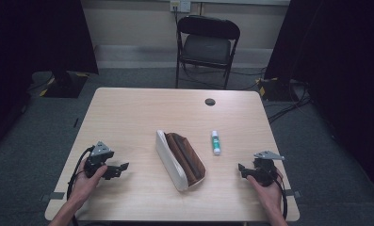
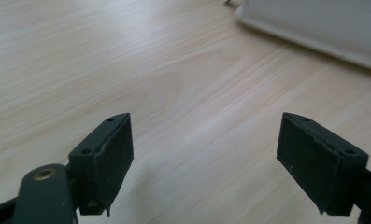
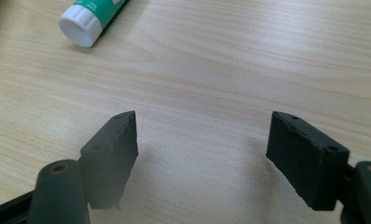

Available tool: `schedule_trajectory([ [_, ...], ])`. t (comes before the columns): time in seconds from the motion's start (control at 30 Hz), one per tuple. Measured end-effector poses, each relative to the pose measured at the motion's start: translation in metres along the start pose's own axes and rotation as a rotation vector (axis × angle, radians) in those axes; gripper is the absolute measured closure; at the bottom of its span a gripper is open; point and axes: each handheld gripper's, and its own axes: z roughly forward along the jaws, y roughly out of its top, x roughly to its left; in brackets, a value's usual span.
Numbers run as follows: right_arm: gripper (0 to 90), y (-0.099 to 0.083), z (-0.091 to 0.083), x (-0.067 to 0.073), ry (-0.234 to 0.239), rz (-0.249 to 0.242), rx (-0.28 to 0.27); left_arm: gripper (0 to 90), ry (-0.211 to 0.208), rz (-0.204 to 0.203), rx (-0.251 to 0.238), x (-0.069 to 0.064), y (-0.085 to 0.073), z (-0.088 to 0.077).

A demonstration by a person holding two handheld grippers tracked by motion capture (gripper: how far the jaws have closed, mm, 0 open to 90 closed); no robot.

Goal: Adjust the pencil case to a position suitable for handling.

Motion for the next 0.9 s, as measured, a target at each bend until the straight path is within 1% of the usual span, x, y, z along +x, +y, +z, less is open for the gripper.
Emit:
schedule_trajectory([
  [0.03, 21.7, 0.0, 0.003, -0.001, 0.007, 0.0, 0.01, 18.4, -0.027, 0.005, -0.022, -0.012, 0.005, 0.0],
  [0.1, 19.2, -0.001, 0.005, 0.0, 0.001, -0.002, 0.019, 18.4, -0.054, 0.026, -0.045, -0.024, 0.011, -0.001],
  [0.13, 19.2, -0.001, 0.005, 0.0, 0.001, -0.002, 0.019, 18.0, -0.054, 0.026, -0.045, -0.024, 0.011, -0.001],
  [0.23, 16.1, -0.001, 0.007, 0.0, -0.012, -0.002, 0.009, 17.9, -0.086, 0.049, -0.071, -0.041, 0.018, -0.001],
  [0.27, 15.4, -0.002, 0.007, 0.001, -0.009, 0.0, 0.005, 17.8, -0.107, 0.052, -0.08, -0.046, 0.02, 0.0],
  [0.3, 15.2, -0.003, 0.008, 0.001, -0.015, 0.0, -0.004, 17.9, -0.121, 0.058, -0.08, -0.05, 0.023, -0.001],
  [0.33, 15.2, -0.003, 0.007, 0.002, -0.019, 0.002, -0.002, 17.8, -0.134, 0.058, -0.099, -0.056, 0.026, -0.001],
  [0.4, 15.1, -0.003, 0.007, 0.002, -0.019, 0.002, -0.003, 17.2, -0.163, 0.06, -0.107, -0.06, 0.03, -0.001],
  [0.43, 15.1, -0.003, 0.007, 0.002, -0.019, 0.002, -0.003, 16.2, -0.163, 0.06, -0.107, -0.06, 0.03, -0.001],
  [0.47, 15.1, -0.003, 0.007, 0.002, -0.019, 0.002, -0.003, 16.2, -0.175, 0.057, -0.12, -0.063, 0.034, -0.001],
  [0.53, 15.1, -0.003, 0.007, 0.002, -0.02, 0.002, -0.003, 16.1, -0.179, 0.066, -0.135, -0.066, 0.043, -0.001],
  [0.57, 15.0, -0.003, 0.007, 0.002, -0.02, 0.002, -0.003, 16.1, -0.189, 0.048, -0.151, -0.067, 0.046, 0.0],
  [0.63, 15.0, -0.003, 0.007, 0.002, -0.02, 0.002, -0.003, 17.9, -0.188, 0.057, -0.161, -0.069, 0.054, 0.0],
  [0.67, 15.0, -0.003, 0.007, 0.002, -0.02, 0.002, -0.003, 19.8, -0.174, 0.066, -0.161, -0.069, 0.059, 0.001],
  [0.7, 15.1, -0.003, 0.007, 0.002, -0.02, 0.002, -0.003, 20.1, -0.17, 0.048, -0.172, -0.07, 0.064, 0.001],
  [0.73, 15.0, -0.003, 0.007, 0.002, -0.02, 0.002, -0.003, 20.9, -0.169, 0.042, -0.187, -0.071, 0.069, 0.001],
  [0.77, 15.0, -0.003, 0.007, 0.002, -0.02, 0.003, -0.002, 22.3, -0.155, 0.058, -0.201, -0.071, 0.074, 0.002],
  [0.8, 15.1, -0.003, 0.007, 0.002, -0.021, 0.003, -0.002, 22.4, -0.143, 0.06, -0.205, -0.072, 0.079, 0.003],
  [0.83, 15.0, -0.003, 0.007, 0.002, -0.021, 0.003, -0.002, 22.4, -0.157, 0.036, -0.208, -0.073, 0.083, 0.006],
  [0.87, 15.0, -0.003, 0.007, 0.002, -0.02, 0.002, -0.003, 22.4, -0.173, 0.031, -0.212, -0.072, 0.087, 0.009],
  [0.9, 15.0, -0.003, 0.007, 0.002, -0.021, 0.003, -0.002, 22.4, -0.171, 0.027, -0.21, -0.073, 0.09, 0.011],
])
